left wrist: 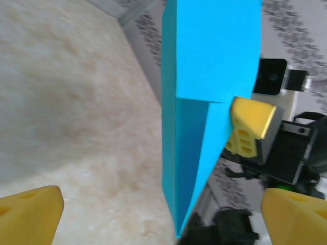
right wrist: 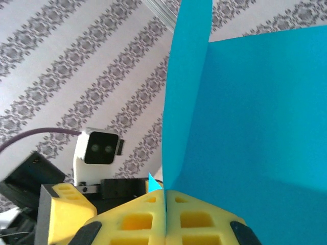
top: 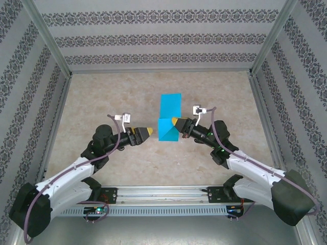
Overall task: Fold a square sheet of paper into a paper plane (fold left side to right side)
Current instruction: Turn over the paper at the center of the table.
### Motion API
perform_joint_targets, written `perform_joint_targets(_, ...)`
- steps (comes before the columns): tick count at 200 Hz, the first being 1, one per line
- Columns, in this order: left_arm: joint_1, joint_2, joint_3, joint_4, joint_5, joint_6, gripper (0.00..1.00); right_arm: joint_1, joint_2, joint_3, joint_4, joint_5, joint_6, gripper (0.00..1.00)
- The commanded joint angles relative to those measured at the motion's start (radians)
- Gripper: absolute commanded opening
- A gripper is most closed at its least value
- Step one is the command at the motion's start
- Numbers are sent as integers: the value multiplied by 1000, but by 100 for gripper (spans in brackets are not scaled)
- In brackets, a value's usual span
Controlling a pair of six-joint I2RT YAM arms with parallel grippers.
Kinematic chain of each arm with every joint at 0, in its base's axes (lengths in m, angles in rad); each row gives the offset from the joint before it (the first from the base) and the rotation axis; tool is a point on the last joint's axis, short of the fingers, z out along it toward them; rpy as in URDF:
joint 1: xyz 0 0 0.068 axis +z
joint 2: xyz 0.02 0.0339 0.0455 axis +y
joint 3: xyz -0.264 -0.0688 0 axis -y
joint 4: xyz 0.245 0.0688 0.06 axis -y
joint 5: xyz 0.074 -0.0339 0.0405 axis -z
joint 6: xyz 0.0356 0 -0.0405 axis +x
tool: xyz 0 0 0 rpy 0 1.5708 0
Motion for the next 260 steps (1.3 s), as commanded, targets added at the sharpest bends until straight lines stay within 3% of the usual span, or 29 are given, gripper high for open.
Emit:
perform_joint_targets(1, 2, 57, 38, 247, 132, -120, 96, 0, -1, -13, 95, -24, 40, 0)
perform_joint_targets(42, -33, 127, 61, 298, 144, -138, 93, 44, 31, -7, 145, -15, 49, 0)
perform_joint_targets(73, -46, 180, 65, 354, 151, -170, 85, 65, 50, -2, 158, -5, 50, 0)
perform_joint_targets(93, -50, 226, 73, 422, 172, -205, 74, 74, 67, -5, 172, 2, 54, 0)
perform_joint_targets(129, -50, 267, 76, 447, 144, -230, 44, 77, 74, -15, 177, 14, 52, 0)
perform_joint_targets(171, -50, 244, 65, 418, 117, -212, 18, 67, 43, -53, 137, 56, 41, 14)
perform_joint_targets(208, -50, 169, 70, 214, 86, -124, 1, 47, -58, -68, -6, 116, -17, 34)
perform_joint_targets(235, -53, 89, 133, -159, 39, 32, 0, 45, -181, -33, -402, 250, -131, 44)
perform_joint_targets(260, -68, 26, 235, -568, -82, 238, 0, 40, -270, 15, -768, 454, -205, 51)
